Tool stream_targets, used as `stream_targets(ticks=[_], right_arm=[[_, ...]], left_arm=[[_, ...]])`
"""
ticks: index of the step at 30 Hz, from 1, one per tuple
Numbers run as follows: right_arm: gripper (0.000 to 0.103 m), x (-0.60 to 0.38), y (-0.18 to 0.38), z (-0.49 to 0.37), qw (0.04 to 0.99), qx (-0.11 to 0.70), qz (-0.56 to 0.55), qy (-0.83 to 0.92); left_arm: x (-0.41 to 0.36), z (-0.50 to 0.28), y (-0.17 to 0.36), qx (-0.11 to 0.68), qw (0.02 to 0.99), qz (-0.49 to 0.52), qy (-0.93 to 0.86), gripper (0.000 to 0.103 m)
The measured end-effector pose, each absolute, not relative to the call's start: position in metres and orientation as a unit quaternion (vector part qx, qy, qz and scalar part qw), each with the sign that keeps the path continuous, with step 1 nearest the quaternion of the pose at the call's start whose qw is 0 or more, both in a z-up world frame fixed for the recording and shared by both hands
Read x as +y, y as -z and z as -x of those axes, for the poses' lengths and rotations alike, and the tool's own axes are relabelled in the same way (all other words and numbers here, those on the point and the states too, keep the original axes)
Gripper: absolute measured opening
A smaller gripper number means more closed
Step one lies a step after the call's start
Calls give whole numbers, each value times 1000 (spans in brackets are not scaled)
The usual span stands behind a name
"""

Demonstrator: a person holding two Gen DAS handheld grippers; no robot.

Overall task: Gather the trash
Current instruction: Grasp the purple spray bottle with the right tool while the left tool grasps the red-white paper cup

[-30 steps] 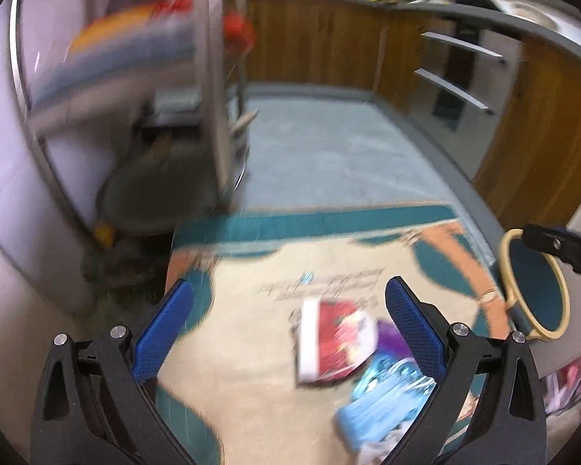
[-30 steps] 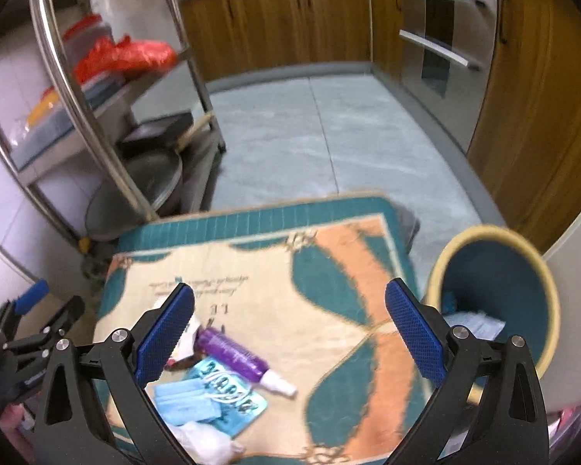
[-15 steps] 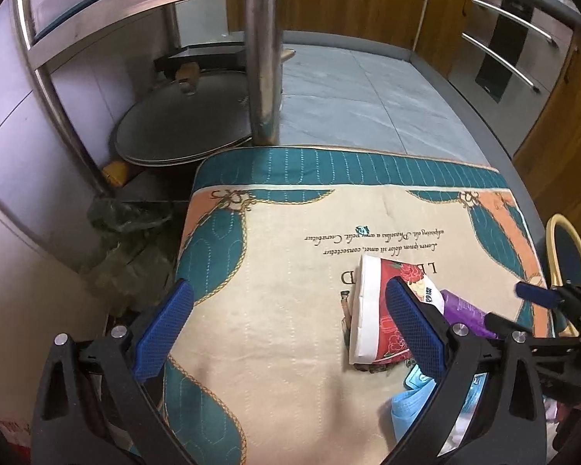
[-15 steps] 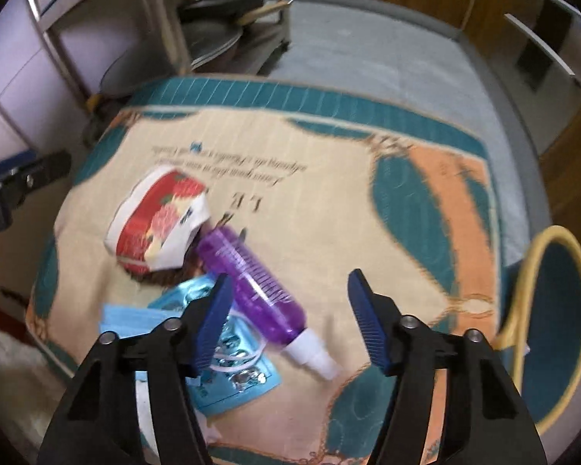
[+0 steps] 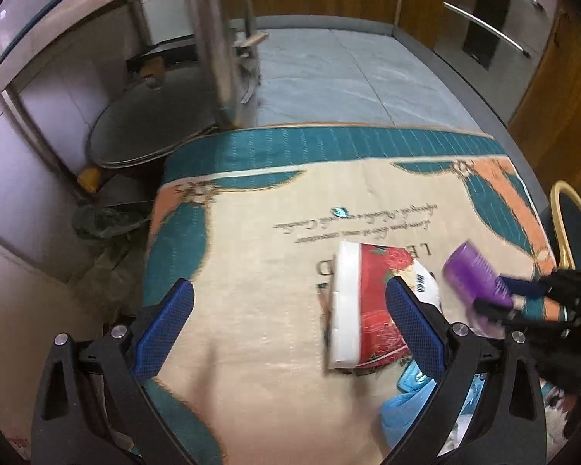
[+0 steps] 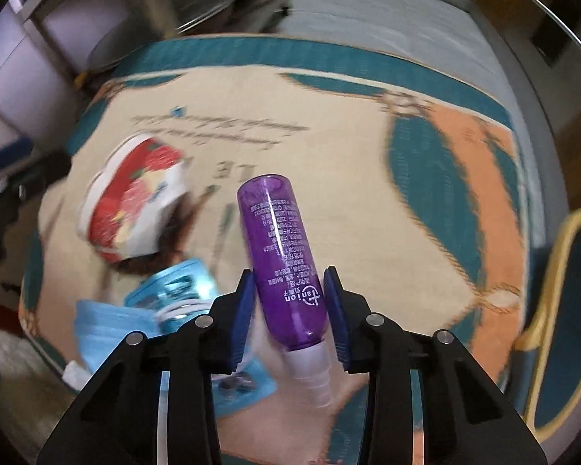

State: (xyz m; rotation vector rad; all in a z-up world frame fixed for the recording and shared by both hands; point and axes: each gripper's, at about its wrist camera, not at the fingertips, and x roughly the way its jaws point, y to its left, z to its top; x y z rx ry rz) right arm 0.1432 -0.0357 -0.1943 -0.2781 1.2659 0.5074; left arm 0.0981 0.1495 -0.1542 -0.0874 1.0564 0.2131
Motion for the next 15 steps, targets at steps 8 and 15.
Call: stream_targets(ticks=[8,15], right_arm=[[37,-75,196,-156,777,595,99,-177],[37,-82,201,-153,772,602,99,-178]], left_arm=[[108,-118,176,530,847,6,-48,97],[97,-128,201,567,822,-10,-50,97]])
